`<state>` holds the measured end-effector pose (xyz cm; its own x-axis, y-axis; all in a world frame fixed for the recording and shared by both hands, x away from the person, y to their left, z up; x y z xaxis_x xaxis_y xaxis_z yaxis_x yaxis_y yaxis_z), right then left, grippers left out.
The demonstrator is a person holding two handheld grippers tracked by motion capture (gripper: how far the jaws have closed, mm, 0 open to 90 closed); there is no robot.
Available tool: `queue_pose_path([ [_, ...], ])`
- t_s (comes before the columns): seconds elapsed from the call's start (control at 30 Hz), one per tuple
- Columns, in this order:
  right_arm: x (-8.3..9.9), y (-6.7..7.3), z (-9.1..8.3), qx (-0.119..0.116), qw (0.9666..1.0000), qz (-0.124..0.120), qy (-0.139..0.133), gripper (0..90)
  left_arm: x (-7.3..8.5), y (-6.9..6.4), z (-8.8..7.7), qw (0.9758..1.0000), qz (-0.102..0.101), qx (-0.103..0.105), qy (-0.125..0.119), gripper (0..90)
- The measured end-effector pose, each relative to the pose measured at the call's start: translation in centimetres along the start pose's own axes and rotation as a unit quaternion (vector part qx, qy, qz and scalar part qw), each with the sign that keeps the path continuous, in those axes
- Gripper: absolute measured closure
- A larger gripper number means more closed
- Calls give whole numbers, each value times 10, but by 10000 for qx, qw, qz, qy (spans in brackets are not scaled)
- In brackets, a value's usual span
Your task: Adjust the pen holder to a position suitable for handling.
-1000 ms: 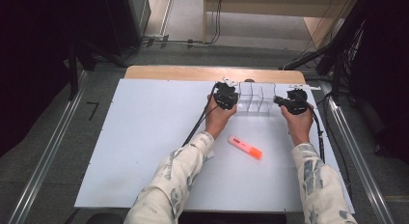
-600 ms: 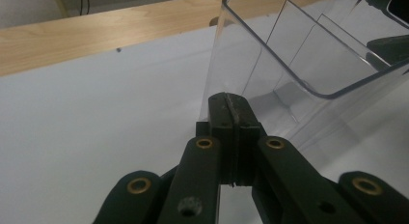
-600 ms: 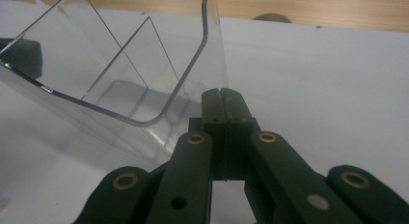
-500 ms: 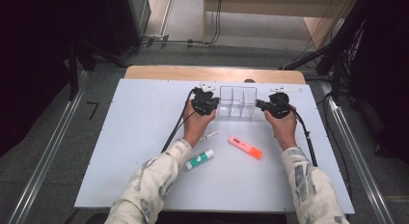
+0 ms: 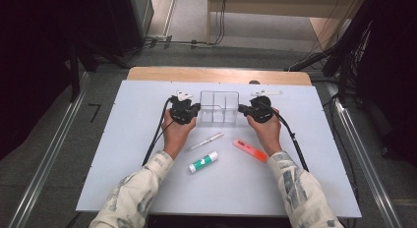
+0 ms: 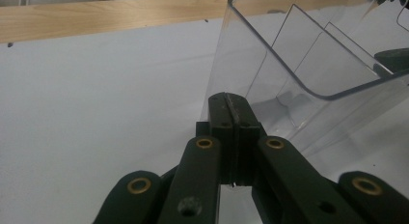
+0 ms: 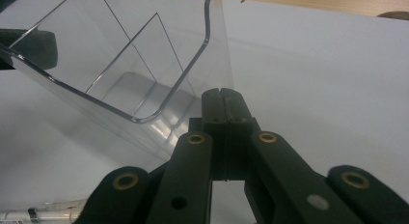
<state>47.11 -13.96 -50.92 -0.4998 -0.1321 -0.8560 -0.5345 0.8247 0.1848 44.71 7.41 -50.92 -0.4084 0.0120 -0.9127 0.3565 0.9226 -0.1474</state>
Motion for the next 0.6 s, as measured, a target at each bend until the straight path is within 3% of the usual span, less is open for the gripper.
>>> queue_pose_path([
  [0.27, 3, -3, -5, -20, 10000, 69, -17, 875, 1, -4, 3, 10000, 79, 4, -14, 900],
  [0.5, 3, -4, -5, -21, 10000, 43, -24, 872, 2, -4, 4, 10000, 10, 18, -17, 900],
  [0.53, 3, -4, -6, 5, 10000, 39, -28, 837, 2, -3, 3, 10000, 0, 3, -29, 900],
  [0.6, 3, -6, -7, 75, 10000, 22, -47, 765, 3, 3, 1, 10000, -57, -8, -50, 775],
])
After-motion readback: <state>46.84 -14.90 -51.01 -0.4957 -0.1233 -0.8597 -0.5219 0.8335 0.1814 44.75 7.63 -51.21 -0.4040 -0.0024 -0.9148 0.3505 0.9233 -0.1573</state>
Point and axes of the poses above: each handheld gripper's, and its own axes: z roughly forward along the jaws, x roughly out of its underside, y roughly to its left, the point moved 6 cm from there along z, roughly forward along the jaws, and after that the axes turned 9 degrees about -y, right-handed, at the moved point
